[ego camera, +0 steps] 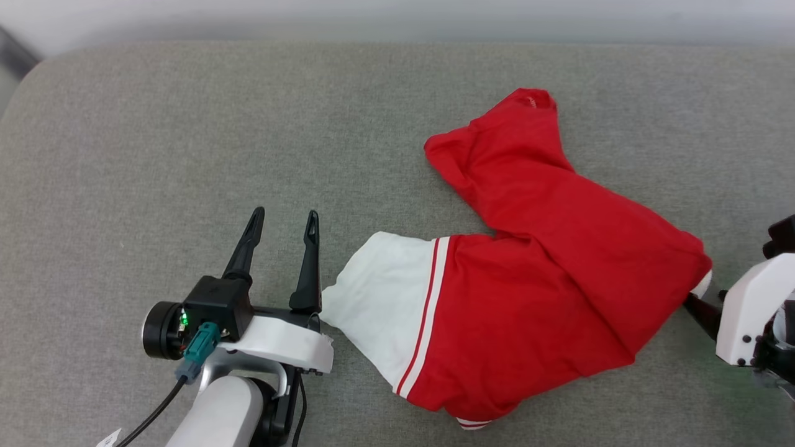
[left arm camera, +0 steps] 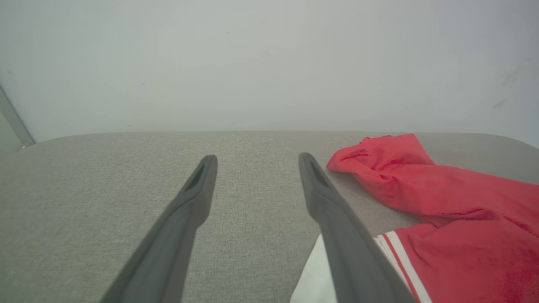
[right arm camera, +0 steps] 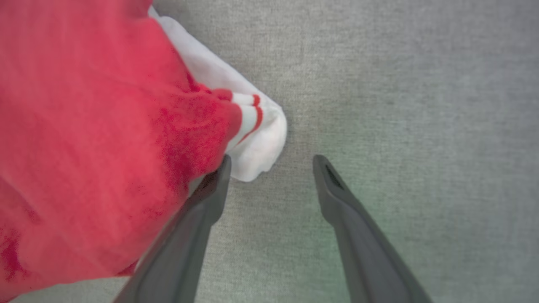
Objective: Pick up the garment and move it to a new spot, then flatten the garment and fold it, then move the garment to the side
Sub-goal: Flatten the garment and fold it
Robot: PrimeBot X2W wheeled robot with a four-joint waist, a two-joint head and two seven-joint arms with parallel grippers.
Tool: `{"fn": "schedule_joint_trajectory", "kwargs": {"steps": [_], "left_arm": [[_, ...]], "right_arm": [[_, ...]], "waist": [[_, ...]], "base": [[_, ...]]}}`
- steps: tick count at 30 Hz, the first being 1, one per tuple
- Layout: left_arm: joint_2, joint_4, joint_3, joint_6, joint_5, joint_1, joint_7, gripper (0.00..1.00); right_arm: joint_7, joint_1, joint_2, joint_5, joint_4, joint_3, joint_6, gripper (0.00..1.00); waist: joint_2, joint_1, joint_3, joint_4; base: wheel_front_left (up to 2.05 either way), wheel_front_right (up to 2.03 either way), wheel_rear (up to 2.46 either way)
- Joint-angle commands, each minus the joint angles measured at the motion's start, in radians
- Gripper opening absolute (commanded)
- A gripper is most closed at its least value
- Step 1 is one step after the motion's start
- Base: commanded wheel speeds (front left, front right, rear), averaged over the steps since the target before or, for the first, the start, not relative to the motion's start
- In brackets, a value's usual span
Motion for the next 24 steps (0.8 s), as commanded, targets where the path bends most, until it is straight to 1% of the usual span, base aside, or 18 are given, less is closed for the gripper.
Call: {"fn": "schedule_joint_trajectory", "kwargs": {"steps": [1,7,8,9,10,11,14,17,21,24], "left_arm": [[0.000,0.002,-0.001,-0.002,0.005,-0.015,-0.004,1.00],[-0.006,0.019,0.000,-0.001,-0.001,-0.028,-0.012,1.00],[-0.007,0.021,0.000,0.000,-0.002,-0.028,-0.013,1.00],[-0.008,0.023,0.001,0.000,-0.002,-0.027,-0.015,1.00],[-0.008,0.027,0.002,0.001,-0.003,-0.025,-0.017,1.00],[-0.008,0.029,0.002,0.002,-0.004,-0.023,-0.018,1.00],[-0.004,0.036,0.004,0.001,-0.008,-0.017,-0.021,1.00],[0.001,0.042,0.008,0.002,-0.012,-0.004,-0.022,1.00],[0.006,0.046,0.009,0.004,-0.016,0.015,-0.024,1.00],[0.009,0.040,0.010,0.008,-0.019,0.020,-0.024,1.00]], "right_arm": [[0.005,-0.022,0.000,-0.004,0.026,0.010,0.000,1.00],[0.028,-0.038,0.017,0.010,0.142,0.050,0.000,1.00],[0.033,-0.037,0.020,0.016,0.154,0.055,0.000,0.84],[0.038,-0.037,0.021,0.019,0.159,0.062,0.000,0.33],[0.038,-0.038,0.017,0.019,0.157,0.066,0.000,0.08],[0.034,-0.041,0.013,0.022,0.151,0.067,0.000,0.00],[0.017,-0.056,-0.021,0.012,0.104,0.067,0.000,0.00],[0.019,-0.062,-0.055,0.004,0.030,0.070,0.000,0.00],[0.063,-0.041,-0.097,-0.006,-0.082,0.053,0.000,0.00],[0.119,-0.024,-0.132,-0.016,-0.172,0.012,0.000,0.00]], "waist": [[0.0000,0.0001,0.026,0.017],[0.0000,0.0001,0.040,0.024],[0.0000,0.0001,0.039,0.023],[0.0000,0.0001,0.038,0.021],[0.0000,0.0001,0.035,0.018],[0.0000,0.0001,0.030,0.014],[0.0000,0.0001,0.011,-0.001],[0.0000,0.0001,-0.020,-0.021],[0.0000,0.0001,-0.056,-0.043],[0.0000,0.0001,-0.073,-0.056]], "base": [[0.00,0.00,0.00],[0.00,0.00,0.00],[0.00,0.00,0.00],[0.00,0.00,0.00],[0.00,0.00,0.00],[0.00,0.00,0.00],[0.00,0.00,0.00],[0.00,0.00,0.00],[0.00,0.00,0.00],[0.00,0.00,0.00]]}}
